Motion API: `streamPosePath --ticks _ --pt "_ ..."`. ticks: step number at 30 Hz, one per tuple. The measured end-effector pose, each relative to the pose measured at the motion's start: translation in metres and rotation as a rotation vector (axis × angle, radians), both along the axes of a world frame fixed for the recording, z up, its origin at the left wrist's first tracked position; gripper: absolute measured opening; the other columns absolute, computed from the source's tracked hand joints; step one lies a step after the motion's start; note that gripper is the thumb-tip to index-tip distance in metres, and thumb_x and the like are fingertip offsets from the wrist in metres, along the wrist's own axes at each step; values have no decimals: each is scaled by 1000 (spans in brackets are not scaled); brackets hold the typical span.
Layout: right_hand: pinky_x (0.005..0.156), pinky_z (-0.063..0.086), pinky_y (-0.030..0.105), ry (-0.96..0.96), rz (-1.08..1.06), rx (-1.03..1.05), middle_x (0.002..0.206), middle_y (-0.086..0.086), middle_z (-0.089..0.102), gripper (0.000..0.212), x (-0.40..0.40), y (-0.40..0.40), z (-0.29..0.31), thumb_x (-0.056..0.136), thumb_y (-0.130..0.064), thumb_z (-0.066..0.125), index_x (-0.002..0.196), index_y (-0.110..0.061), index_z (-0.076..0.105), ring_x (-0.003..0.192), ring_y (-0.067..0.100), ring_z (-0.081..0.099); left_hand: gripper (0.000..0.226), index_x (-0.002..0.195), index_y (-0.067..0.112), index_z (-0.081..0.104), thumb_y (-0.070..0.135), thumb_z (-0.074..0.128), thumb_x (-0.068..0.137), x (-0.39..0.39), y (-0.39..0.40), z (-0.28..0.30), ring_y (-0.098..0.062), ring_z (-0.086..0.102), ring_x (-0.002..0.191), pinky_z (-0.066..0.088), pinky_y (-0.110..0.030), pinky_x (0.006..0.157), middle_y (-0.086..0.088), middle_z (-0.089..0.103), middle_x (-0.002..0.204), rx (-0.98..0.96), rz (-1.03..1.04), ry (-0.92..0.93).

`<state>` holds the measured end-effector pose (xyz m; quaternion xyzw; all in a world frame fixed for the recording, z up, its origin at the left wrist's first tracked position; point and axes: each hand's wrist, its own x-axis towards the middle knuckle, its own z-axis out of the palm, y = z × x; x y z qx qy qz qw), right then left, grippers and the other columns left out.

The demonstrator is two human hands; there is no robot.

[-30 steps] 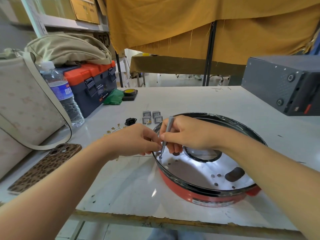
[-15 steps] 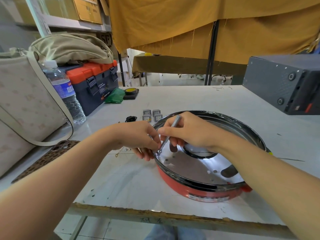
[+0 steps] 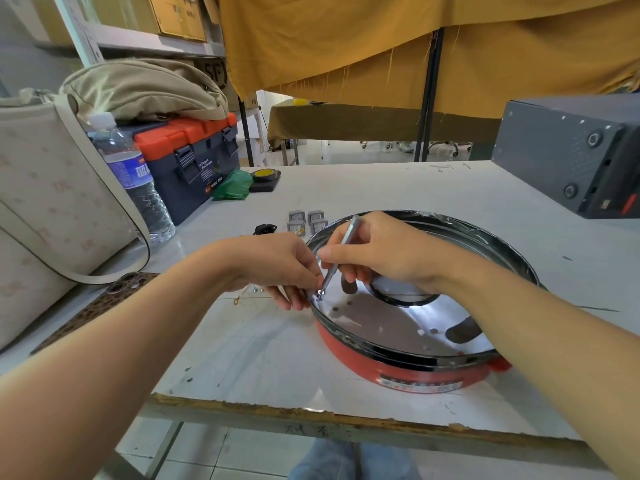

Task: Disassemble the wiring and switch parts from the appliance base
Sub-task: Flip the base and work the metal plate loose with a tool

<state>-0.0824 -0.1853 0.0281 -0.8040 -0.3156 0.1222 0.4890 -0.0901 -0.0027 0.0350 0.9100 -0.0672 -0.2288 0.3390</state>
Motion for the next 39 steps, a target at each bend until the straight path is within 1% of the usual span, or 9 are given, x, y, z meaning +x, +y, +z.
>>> streamPosePath --ticks 3,7,12,16,20,25,32,35,39 --pt "49 41 13 -60 3 -30 51 -7 52 33 -2 3 0 91 -38 58 67 -16 66 49 2 47 20 71 15 69 7 59 85 -1 0 1 -12 68 63 52 -20 56 -2 73 71 7 0 -3" --pt "47 36 15 -63 11 -49 46 -11 46 37 -3 3 1 95 -37 52 66 -17 63 45 3 41 17 74 16 69 9 59 87 -1 -1 2 -11 68 65 50 -19 55 -1 73 73 37 -10 0" --pt "45 41 20 69 2 -24 48 0 57 20 -2 3 -1 97 -21 52 89 -5 61 44 13 49 14 78 16 68 10 58 86 -2 -1 2 -10 67 65 48 -19 54 2 72 71 61 -28 -7" --pt "49 44 20 40 -22 -29 53 1 60 13 0 2 -1 91 -13 58 81 -6 62 55 18 56 16 79 17 68 10 57 87 -1 -1 3 -9 67 65 47 -18 54 2 72 73 67 -37 3" --pt "52 45 17 17 -31 -17 54 -5 58 14 1 1 -1 90 -11 61 77 -11 66 54 6 56 14 82 16 69 9 57 87 -1 0 2 -10 67 65 48 -18 54 0 73 75 57 -33 0" --pt "55 45 15 -45 -35 -19 57 -5 58 25 0 4 0 91 -29 62 68 -21 66 54 4 53 14 83 16 71 9 59 87 1 0 0 -11 68 66 49 -20 55 -1 73 77 51 -19 2" --pt "49 46 20 60 -19 -22 54 4 62 20 -1 3 -1 97 -18 53 90 -2 62 48 13 55 13 84 16 70 10 59 86 1 0 0 -10 67 65 48 -19 54 0 73 77 60 -32 -3" --pt "52 48 23 61 -32 -23 58 7 63 16 0 3 -1 94 -13 55 89 0 63 51 15 58 16 79 19 70 10 59 86 1 0 1 -9 67 65 48 -18 52 0 73 76 62 -35 1" --pt "52 47 20 31 -43 -32 59 5 62 9 1 2 0 88 -9 59 81 -7 64 54 13 59 18 78 20 70 9 58 86 1 0 1 -9 67 65 47 -18 52 1 72 75 63 -39 8"
